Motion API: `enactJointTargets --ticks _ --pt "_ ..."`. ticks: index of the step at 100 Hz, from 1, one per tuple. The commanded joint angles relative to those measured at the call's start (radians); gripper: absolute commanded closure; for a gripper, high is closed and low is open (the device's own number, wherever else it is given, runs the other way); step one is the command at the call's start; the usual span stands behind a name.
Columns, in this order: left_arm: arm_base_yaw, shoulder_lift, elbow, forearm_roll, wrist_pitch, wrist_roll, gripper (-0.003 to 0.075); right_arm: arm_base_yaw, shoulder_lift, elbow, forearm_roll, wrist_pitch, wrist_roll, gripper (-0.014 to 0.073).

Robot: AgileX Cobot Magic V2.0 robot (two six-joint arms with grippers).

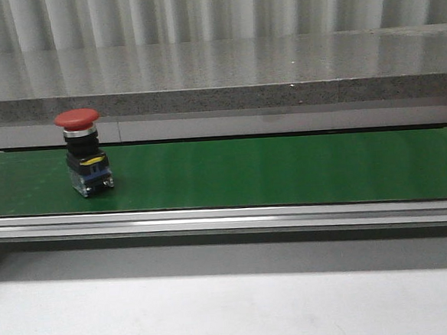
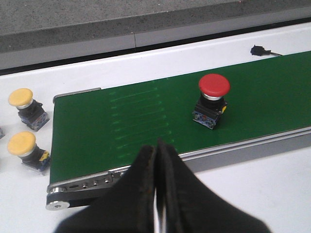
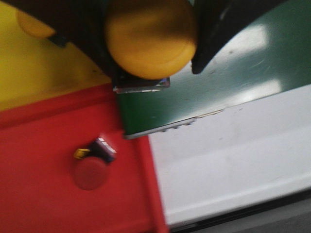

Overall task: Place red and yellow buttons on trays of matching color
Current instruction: 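Lower the yellow button into the yellow tray and open right gripper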

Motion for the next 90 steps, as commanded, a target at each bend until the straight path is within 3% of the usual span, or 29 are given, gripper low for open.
enactJointTargets --ticks 1,26,52,90 --pt "-0.006 0.003 -0.027 -0.004 -0.073 0.001 0.0741 -0.079 -0.034 -0.026 0.007 -0.050 0.059 0.0431" --pt "-0.006 0.003 -0.027 -0.004 -0.073 0.001 0.0741 -0.185 -0.028 0.044 0.008 -0.145 0.105 0.0431" --pt "-0.006 0.003 -0.027 -0.004 -0.073 0.001 0.0741 -0.192 0.039 0.138 0.010 -0.274 0.136 0.0431" --pt "-0.006 0.003 -0.027 -0.004 -0.073 0.001 0.0741 -0.192 0.186 0.141 0.050 -0.292 0.136 0.0431"
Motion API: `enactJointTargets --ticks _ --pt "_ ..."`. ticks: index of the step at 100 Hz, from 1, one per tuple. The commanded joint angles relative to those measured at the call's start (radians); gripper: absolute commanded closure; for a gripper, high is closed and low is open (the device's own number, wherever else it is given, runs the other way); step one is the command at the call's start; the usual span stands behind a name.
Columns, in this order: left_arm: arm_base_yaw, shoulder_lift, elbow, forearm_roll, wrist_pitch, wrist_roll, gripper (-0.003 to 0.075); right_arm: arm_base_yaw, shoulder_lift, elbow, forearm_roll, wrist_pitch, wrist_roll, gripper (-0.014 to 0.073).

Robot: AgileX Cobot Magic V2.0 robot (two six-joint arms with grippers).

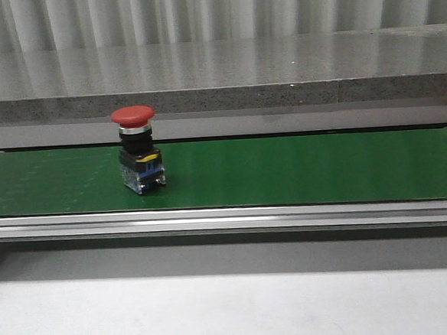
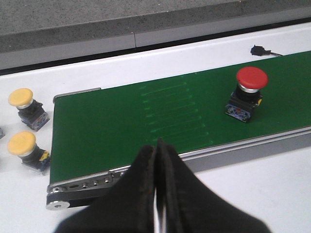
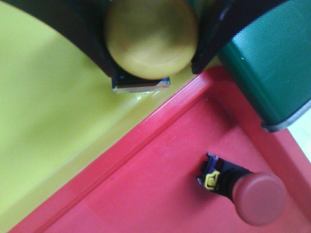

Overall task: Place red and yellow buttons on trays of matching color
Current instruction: 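Lower the yellow button into the yellow tray and open right gripper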

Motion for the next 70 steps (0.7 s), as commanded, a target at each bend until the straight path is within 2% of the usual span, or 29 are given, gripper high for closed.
enactJointTargets --ticks 1,43,50,60,70 --pt "-0.006 0.003 -0.027 -0.004 -0.073 0.001 0.0741 -0.008 -0.012 -0.023 0.028 -0.050 0.003 0.0431" --pt "-0.006 0.003 -0.027 -0.004 -0.073 0.001 0.0741 -0.008 0.033 -0.023 0.046 -0.050 0.003 0.0412" --pt "-0.006 0.003 -0.027 -0.004 -0.073 0.001 0.0741 -0.008 0.033 -0.023 0.048 -0.050 0.003 0.0349" --pt "-0.006 0.003 -0.027 -0.004 -0.073 0.001 0.0741 -0.008 0.033 -0.023 0.053 -0.051 0.003 0.0185" --pt "-0.006 0.003 -0.027 -0.004 -0.073 0.001 0.0741 -0.008 0.033 -0.023 0.059 -0.051 0.003 0.0065"
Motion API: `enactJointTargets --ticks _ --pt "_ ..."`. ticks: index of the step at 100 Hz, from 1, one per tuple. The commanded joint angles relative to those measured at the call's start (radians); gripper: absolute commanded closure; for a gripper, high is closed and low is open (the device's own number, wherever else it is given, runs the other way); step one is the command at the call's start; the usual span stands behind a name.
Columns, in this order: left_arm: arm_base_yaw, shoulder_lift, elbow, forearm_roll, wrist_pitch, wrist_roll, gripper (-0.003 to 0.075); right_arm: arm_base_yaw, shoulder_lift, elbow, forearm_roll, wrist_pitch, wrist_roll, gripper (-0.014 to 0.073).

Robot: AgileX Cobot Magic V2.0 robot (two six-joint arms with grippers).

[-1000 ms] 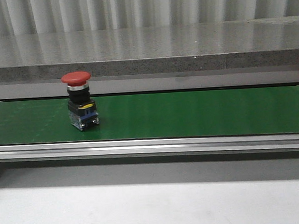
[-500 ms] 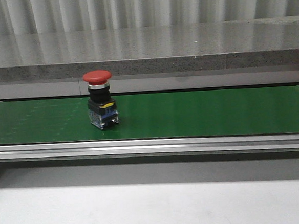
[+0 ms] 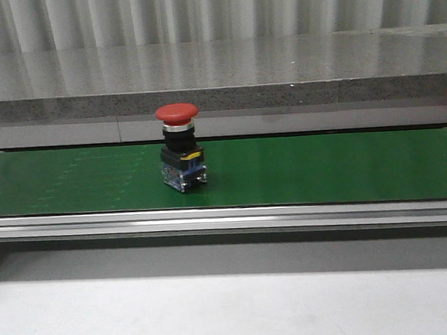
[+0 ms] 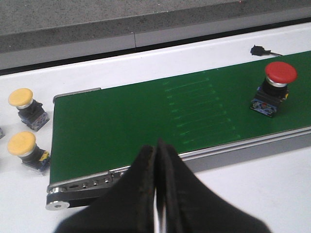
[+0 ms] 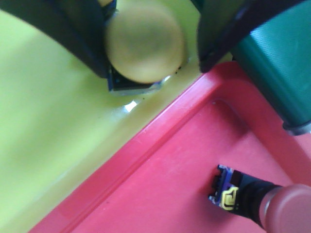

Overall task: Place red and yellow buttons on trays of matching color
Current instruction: 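Lower the yellow button into the yellow tray and open right gripper, then grasp the red button off the conveyor with the right gripper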

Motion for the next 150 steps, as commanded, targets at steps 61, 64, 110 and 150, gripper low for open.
enactJointTargets --ticks 61,64,110,150 --pt "-0.006 0.003 -0.027 -0.004 -0.073 0.001 0.0741 0.042 -0.247 -0.024 0.037 -0.004 -0.003 0.0041" --pt "-0.006 0.003 -0.027 -0.004 -0.073 0.001 0.0741 0.056 -0.265 -0.024 0.037 0.006 -0.020 0.0041" --pt "-0.006 0.003 -0.027 -0.004 -0.073 0.001 0.0741 0.404 -0.368 -0.041 0.042 0.272 -0.066 0.0041" --pt "-0.006 0.003 -0.027 -0.004 -0.073 0.001 0.0741 0.732 -0.366 -0.139 0.045 0.439 -0.204 0.0041"
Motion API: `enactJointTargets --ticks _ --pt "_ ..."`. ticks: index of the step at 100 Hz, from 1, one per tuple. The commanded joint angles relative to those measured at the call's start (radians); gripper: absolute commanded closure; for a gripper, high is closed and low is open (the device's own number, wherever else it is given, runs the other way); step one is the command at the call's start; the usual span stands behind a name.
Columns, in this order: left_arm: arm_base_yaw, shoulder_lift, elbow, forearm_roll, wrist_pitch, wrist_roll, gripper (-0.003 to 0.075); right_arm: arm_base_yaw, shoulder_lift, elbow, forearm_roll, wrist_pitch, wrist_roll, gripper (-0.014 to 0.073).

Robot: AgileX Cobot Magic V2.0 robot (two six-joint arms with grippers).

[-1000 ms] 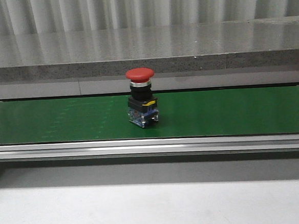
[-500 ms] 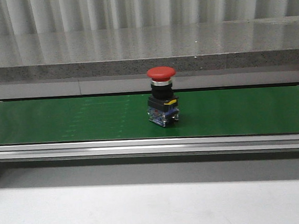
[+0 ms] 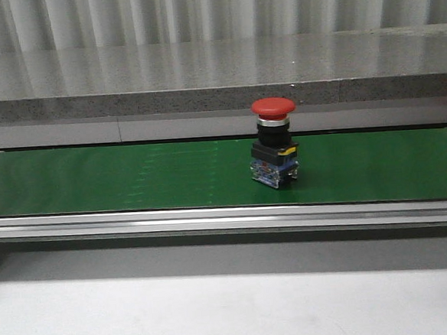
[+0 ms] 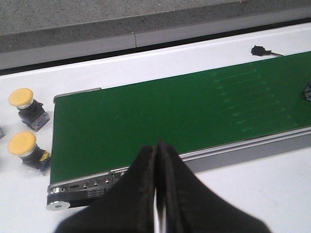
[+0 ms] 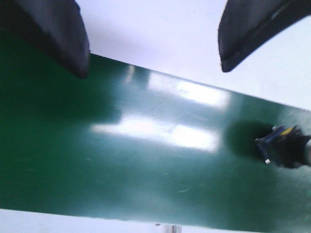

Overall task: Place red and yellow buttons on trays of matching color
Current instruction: 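Grasp the red button off the conveyor with the right gripper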

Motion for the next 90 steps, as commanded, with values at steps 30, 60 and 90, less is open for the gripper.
enactJointTargets --ticks 30,60,90 --pt "-0.006 0.003 -0.027 -0.004 -0.073 0.001 0.0741 0.164 0.005 -0.114 0.029 0.027 -0.097 0.0041" --pt "-0.006 0.003 -0.027 -0.004 -0.073 0.001 0.0741 0.214 0.177 -0.212 0.036 0.066 -0.149 0.0041" --pt "-0.006 0.003 -0.027 -0.004 -0.073 0.001 0.0741 0.215 0.316 -0.219 0.123 0.035 -0.297 0.0042"
